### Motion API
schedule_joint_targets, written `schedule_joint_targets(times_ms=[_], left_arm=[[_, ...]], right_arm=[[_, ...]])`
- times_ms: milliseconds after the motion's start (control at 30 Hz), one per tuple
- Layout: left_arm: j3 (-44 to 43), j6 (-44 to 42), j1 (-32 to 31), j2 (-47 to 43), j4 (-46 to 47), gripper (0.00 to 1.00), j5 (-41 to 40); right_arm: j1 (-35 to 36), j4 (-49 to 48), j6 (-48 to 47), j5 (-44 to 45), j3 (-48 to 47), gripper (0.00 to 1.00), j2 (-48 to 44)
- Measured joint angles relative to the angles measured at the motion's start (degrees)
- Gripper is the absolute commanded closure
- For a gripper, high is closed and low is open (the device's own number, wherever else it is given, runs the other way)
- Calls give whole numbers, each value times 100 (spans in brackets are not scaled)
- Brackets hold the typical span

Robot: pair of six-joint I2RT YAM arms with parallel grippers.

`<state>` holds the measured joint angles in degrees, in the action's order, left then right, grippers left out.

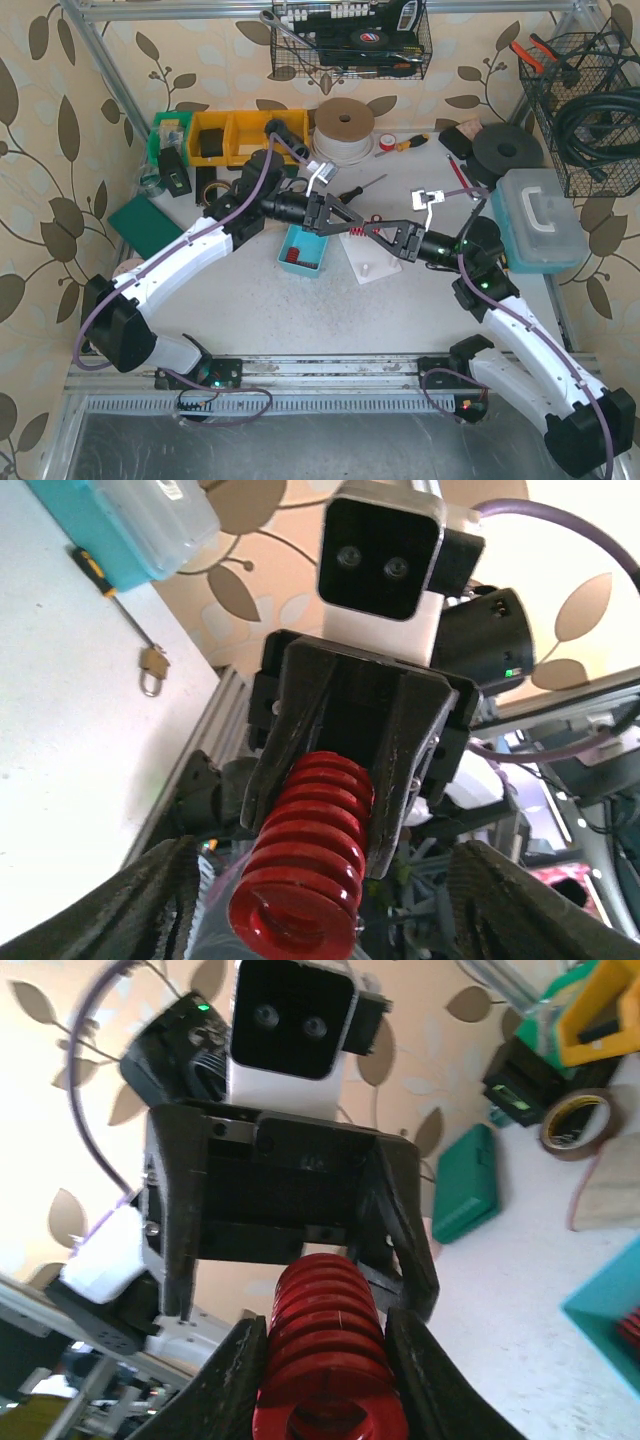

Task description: Install the large spring

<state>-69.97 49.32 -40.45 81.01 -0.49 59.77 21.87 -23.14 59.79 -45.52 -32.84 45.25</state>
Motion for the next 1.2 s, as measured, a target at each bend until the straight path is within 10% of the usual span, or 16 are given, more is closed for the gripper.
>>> schedule_joint_targets(times_ms=[567, 1200], left_arm=[[1606, -981, 334, -1611, -1021, 28, -2739], [3827, -944, 334, -2304, -365, 24, -4065]], right_arm=[[372, 5945, -3523, 2542, -2946, 100, 1600], [1270, 7796, -4301, 5154, -6105, 100, 5399]])
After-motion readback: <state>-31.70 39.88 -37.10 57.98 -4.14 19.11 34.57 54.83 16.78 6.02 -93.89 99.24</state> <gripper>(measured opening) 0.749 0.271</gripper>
